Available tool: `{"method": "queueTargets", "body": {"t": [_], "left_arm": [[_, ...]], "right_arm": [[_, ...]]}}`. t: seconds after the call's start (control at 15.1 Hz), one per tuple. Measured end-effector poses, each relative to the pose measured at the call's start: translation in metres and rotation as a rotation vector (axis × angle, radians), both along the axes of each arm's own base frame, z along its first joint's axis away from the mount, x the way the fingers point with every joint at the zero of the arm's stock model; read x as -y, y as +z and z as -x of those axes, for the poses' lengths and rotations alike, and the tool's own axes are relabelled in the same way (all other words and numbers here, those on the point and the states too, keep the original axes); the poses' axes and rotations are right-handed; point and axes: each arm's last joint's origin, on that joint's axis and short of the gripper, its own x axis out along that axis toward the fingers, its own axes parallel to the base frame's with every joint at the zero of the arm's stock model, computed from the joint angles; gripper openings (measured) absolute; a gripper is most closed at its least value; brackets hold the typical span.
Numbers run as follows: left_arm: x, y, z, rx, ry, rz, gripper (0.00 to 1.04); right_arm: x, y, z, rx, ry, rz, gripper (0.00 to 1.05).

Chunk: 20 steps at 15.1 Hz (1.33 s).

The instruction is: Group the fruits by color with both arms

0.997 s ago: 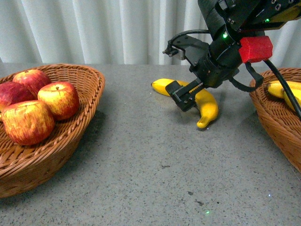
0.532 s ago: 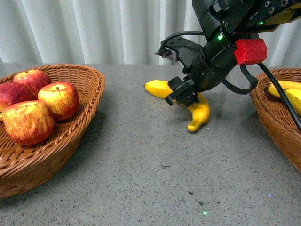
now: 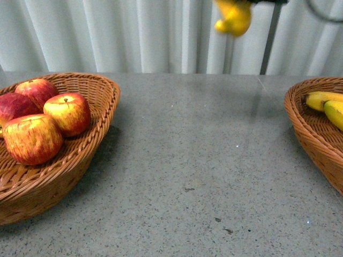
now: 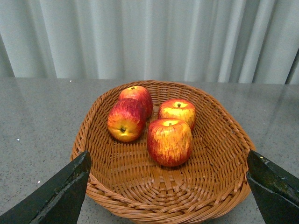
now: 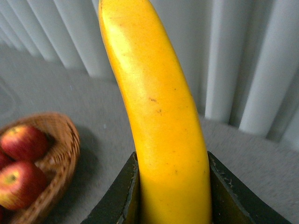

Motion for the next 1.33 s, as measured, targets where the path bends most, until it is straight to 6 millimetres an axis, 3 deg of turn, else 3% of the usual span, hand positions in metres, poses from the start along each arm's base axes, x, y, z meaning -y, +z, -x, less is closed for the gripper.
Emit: {"method": "queueTargets", "body": {"t": [0.07, 0.2, 0.27, 0.33, 0.47, 0.6, 0.8, 1.0, 1.13, 1.2, 1.33], "left_arm": [[0.000, 0.000, 0.000, 0.000, 0.000, 0.000, 0.98], [0.000, 0.000, 0.000, 0.000, 0.000, 0.000, 0.98], [0.000, 0.000, 0.000, 0.000, 0.000, 0.000, 0.98], [0.000, 0.000, 0.000, 0.000, 0.000, 0.000, 0.98], [0.000, 0.000, 0.000, 0.000, 0.000, 0.000, 0.98], [0.000, 0.000, 0.000, 0.000, 0.000, 0.000, 0.98], [0.000, 0.000, 0.000, 0.000, 0.000, 0.000, 0.98], [0.000, 0.000, 0.000, 0.000, 0.000, 0.000, 0.98], [0.000, 0.000, 0.000, 0.000, 0.000, 0.000, 0.98], [0.000, 0.000, 0.000, 0.000, 0.000, 0.000, 0.98], [0.000, 0.000, 0.000, 0.000, 0.000, 0.000, 0.98]], "right_arm": [[0.042, 0.026, 0.026, 0.077, -0.047, -0.080, 0.32], [0.096, 0.024, 0.058, 0.041, -0.171, -0.056, 0.32], [0.157, -0.030, 0.101, -0.117, -0.324, 0.149, 0.32], [0.175, -0.051, 0.121, -0.127, -0.331, 0.307, 0.32], [0.181, -0.061, 0.139, -0.105, -0.288, 0.451, 0.38], [0.181, -0.057, 0.144, -0.060, -0.261, 0.520, 0.63], [0.171, -0.023, 0.158, 0.062, -0.241, 0.488, 1.00], [0.150, 0.028, 0.180, 0.261, -0.178, 0.345, 0.98], [0.132, 0.060, 0.219, 0.379, -0.114, 0.234, 0.98], [0.121, 0.063, 0.237, 0.359, -0.236, 0.190, 0.90], [0.114, 0.022, 0.281, 0.243, -0.539, 0.125, 0.64]]}}
